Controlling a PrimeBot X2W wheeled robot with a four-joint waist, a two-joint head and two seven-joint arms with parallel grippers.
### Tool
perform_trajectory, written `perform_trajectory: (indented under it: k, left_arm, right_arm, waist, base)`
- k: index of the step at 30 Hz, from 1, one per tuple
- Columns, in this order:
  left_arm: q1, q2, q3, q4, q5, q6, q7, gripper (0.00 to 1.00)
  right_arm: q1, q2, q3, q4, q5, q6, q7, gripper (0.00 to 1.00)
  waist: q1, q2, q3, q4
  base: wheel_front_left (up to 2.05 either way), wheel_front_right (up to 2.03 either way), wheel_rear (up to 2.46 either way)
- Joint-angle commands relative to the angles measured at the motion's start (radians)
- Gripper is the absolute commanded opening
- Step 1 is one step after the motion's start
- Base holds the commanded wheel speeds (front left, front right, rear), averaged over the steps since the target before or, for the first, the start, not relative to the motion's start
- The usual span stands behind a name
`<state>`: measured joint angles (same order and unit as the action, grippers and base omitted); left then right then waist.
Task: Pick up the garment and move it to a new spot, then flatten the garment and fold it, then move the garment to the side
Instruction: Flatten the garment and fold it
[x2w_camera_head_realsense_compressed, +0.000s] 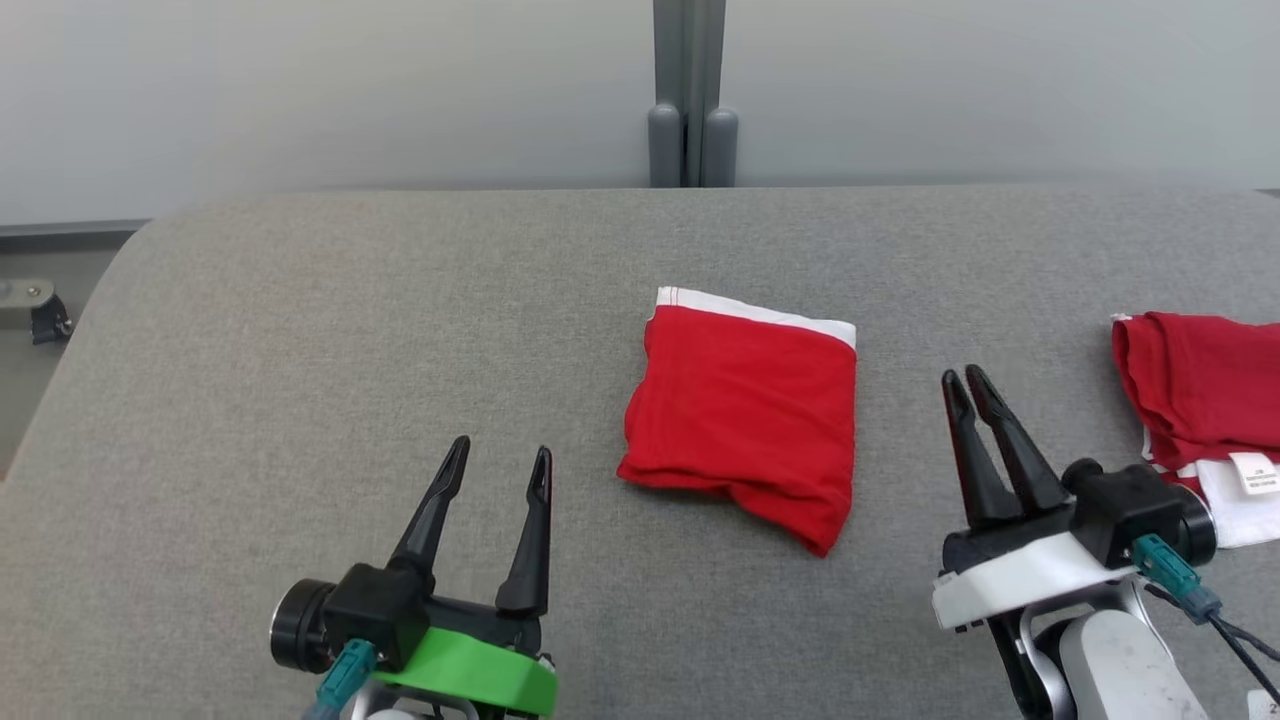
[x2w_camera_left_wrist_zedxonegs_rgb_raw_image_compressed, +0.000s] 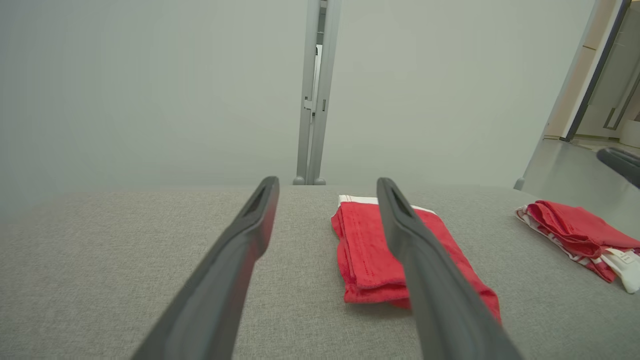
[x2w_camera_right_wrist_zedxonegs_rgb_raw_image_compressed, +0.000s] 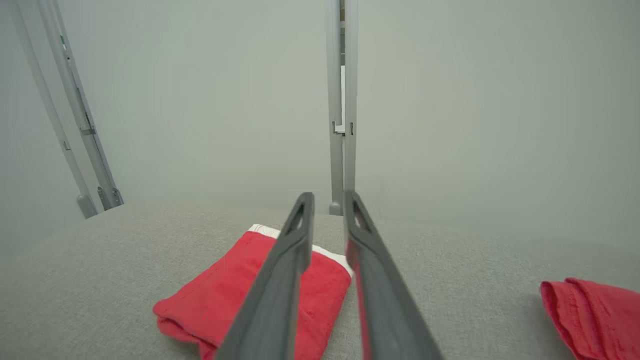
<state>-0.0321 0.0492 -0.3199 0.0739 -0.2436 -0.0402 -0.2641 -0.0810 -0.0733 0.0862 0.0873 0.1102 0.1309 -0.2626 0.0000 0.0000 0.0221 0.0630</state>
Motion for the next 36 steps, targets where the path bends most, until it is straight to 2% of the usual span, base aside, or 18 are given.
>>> perform_trajectory:
  k: [1,11,18,22,29,33,36]
  left_arm:
    - [-0.018,0.003,-0.004,0.004,-0.003,-0.005,0.000,1.00]
    - [-0.108,0.003,-0.082,0.005,-0.030,-0.012,0.000,1.00]
    - [-0.135,0.003,-0.110,-0.003,-0.060,0.009,0.000,1.00]
    - [-0.137,0.003,-0.111,-0.004,-0.075,0.019,0.000,1.00]
    - [-0.147,0.003,-0.116,-0.007,-0.102,0.025,0.000,1.00]
    - [-0.153,0.002,-0.113,-0.009,-0.100,0.030,0.000,1.00]
    - [-0.155,0.003,-0.110,-0.007,-0.090,0.030,0.000,1.00]
  right_arm:
    - [-0.023,-0.008,0.008,0.017,-0.007,-0.001,-0.002,0.00]
    - [-0.260,-0.082,0.123,0.276,-0.003,-0.001,-0.002,0.00]
    - [-0.403,-0.148,0.163,0.526,0.019,-0.001,-0.002,0.00]
    - [-0.454,-0.172,0.188,0.618,0.041,-0.001,-0.002,0.00]
    - [-0.475,-0.190,0.205,0.716,0.064,-0.001,-0.002,0.00]
    - [-0.466,-0.181,0.232,0.753,0.084,0.000,0.001,0.00]
    - [-0.470,-0.177,0.242,0.735,0.106,0.000,0.001,0.00]
  waist:
    - [0.0000,0.0000,0.030,0.036]
    - [0.0000,0.0000,0.157,0.210]
    - [0.0000,0.0000,0.225,0.337]
    - [0.0000,0.0000,0.256,0.388]
    - [0.0000,0.0000,0.271,0.420]
    - [0.0000,0.0000,0.267,0.412]
    - [0.0000,0.0000,0.260,0.397]
  base:
    - [0.00,0.00,0.00]
    - [0.00,0.00,0.00]
    - [0.00,0.00,0.00]
    - [0.00,0.00,0.00]
    - [0.00,0.00,0.00]
    - [0.00,0.00,0.00]
    - [0.00,0.00,0.00]
